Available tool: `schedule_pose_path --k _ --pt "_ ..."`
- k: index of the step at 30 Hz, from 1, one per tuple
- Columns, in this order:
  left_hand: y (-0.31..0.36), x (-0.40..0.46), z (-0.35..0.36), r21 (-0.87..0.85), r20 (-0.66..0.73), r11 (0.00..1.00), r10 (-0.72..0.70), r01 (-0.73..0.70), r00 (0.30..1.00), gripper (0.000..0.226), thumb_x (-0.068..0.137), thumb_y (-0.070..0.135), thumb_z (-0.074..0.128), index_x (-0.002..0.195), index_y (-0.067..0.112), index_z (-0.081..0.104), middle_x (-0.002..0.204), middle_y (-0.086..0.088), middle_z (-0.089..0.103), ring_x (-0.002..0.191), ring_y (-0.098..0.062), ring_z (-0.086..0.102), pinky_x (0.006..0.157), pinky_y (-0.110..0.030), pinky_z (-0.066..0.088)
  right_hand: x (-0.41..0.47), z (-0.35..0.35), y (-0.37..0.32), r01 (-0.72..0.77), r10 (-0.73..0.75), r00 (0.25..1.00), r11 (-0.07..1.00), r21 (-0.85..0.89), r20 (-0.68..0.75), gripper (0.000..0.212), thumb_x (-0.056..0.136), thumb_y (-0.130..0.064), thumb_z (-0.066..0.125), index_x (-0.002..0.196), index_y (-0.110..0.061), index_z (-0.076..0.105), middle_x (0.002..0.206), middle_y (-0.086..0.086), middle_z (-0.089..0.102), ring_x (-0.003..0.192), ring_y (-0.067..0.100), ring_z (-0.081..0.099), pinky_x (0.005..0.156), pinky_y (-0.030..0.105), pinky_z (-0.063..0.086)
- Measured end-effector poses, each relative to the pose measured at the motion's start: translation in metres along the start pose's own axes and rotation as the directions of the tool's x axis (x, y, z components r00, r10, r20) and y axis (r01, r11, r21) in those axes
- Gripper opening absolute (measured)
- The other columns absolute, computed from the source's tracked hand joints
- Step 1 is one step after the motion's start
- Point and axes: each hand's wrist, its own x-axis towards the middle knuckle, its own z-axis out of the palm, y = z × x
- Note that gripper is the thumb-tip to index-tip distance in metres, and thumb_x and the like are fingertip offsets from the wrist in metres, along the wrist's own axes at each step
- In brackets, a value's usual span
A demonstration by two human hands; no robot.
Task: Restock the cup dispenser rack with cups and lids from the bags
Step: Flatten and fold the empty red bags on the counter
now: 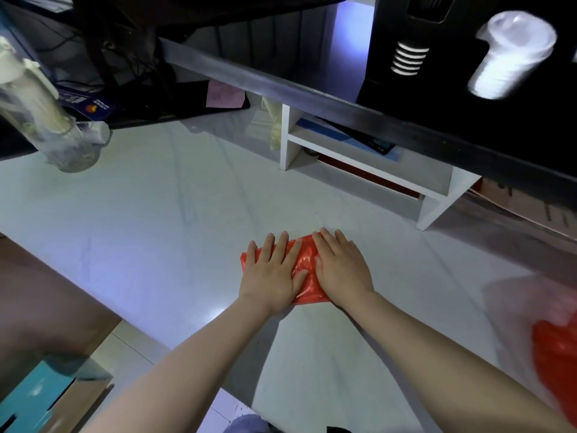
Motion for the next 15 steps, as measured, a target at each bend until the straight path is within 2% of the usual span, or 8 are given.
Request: schedule_pose_path --k 4,8,10,13,15 --pt "-0.002 0.0 0.001 0.002 0.017 1.0 0.027 -0.027 0.999 0.073 0.088 0.058 -0.005 0.153 0.025 0.004 0.161 -0.006 0.004 0.147 -0.031 0.004 0.114 -0.052 -0.001 -0.002 -0.003 -0.003 -0.023 0.023 1.0 1.0 -0.007 0.022 0.053 0.1 -0.036 0.019 0.152 -0.024 0.013 0.16 0.0 0.014 0.147 0.026 0.011 0.118 0.044 0.01" --pt "-0.007 0.003 0.0 -0.024 0.061 0.998 0.066 -0.064 0.996 0.067 0.096 0.058 0.012 0.153 0.024 0.0 0.161 -0.007 -0.003 0.147 -0.03 0.0 0.115 -0.049 0.001 -0.005 -0.01 -0.008 -0.021 0.022 0.999 0.999 -0.04 0.027 0.052 0.1 -0.035 0.024 0.15 -0.022 0.02 0.158 0.002 0.022 0.145 0.028 0.017 0.117 0.045 0.012" --pt "-0.013 0.004 -0.003 -0.052 0.093 0.994 0.103 -0.099 0.99 0.069 0.096 0.059 0.017 0.153 0.024 -0.001 0.161 -0.005 -0.003 0.147 -0.028 0.0 0.116 -0.047 0.003 -0.007 -0.016 -0.007 -0.023 0.024 1.0 0.999 -0.035 0.02 0.05 0.099 -0.038 0.025 0.148 -0.025 0.024 0.156 0.0 0.027 0.144 0.025 0.018 0.117 0.047 0.008" --pt "-0.023 0.004 -0.013 -0.169 0.066 0.975 0.159 -0.146 0.985 0.073 0.096 0.059 0.023 0.153 0.021 -0.002 0.161 -0.003 0.0 0.148 -0.023 0.002 0.117 -0.042 0.001 -0.012 -0.025 -0.008 -0.119 0.118 0.992 0.993 -0.017 -0.033 0.061 0.094 -0.058 0.02 0.149 -0.032 0.011 0.159 -0.004 0.019 0.148 0.024 0.004 0.112 0.055 -0.01" --pt "-0.027 0.004 -0.017 -0.141 -0.017 0.969 0.201 -0.201 0.979 0.072 0.097 0.055 0.025 0.153 0.017 0.003 0.161 -0.005 0.005 0.148 -0.021 0.004 0.117 -0.038 -0.001 -0.016 -0.028 -0.014 -0.091 0.089 0.993 0.996 -0.024 -0.084 0.065 0.092 -0.061 0.016 0.149 -0.033 0.001 0.161 -0.005 0.004 0.148 0.024 -0.008 0.11 0.057 -0.013"
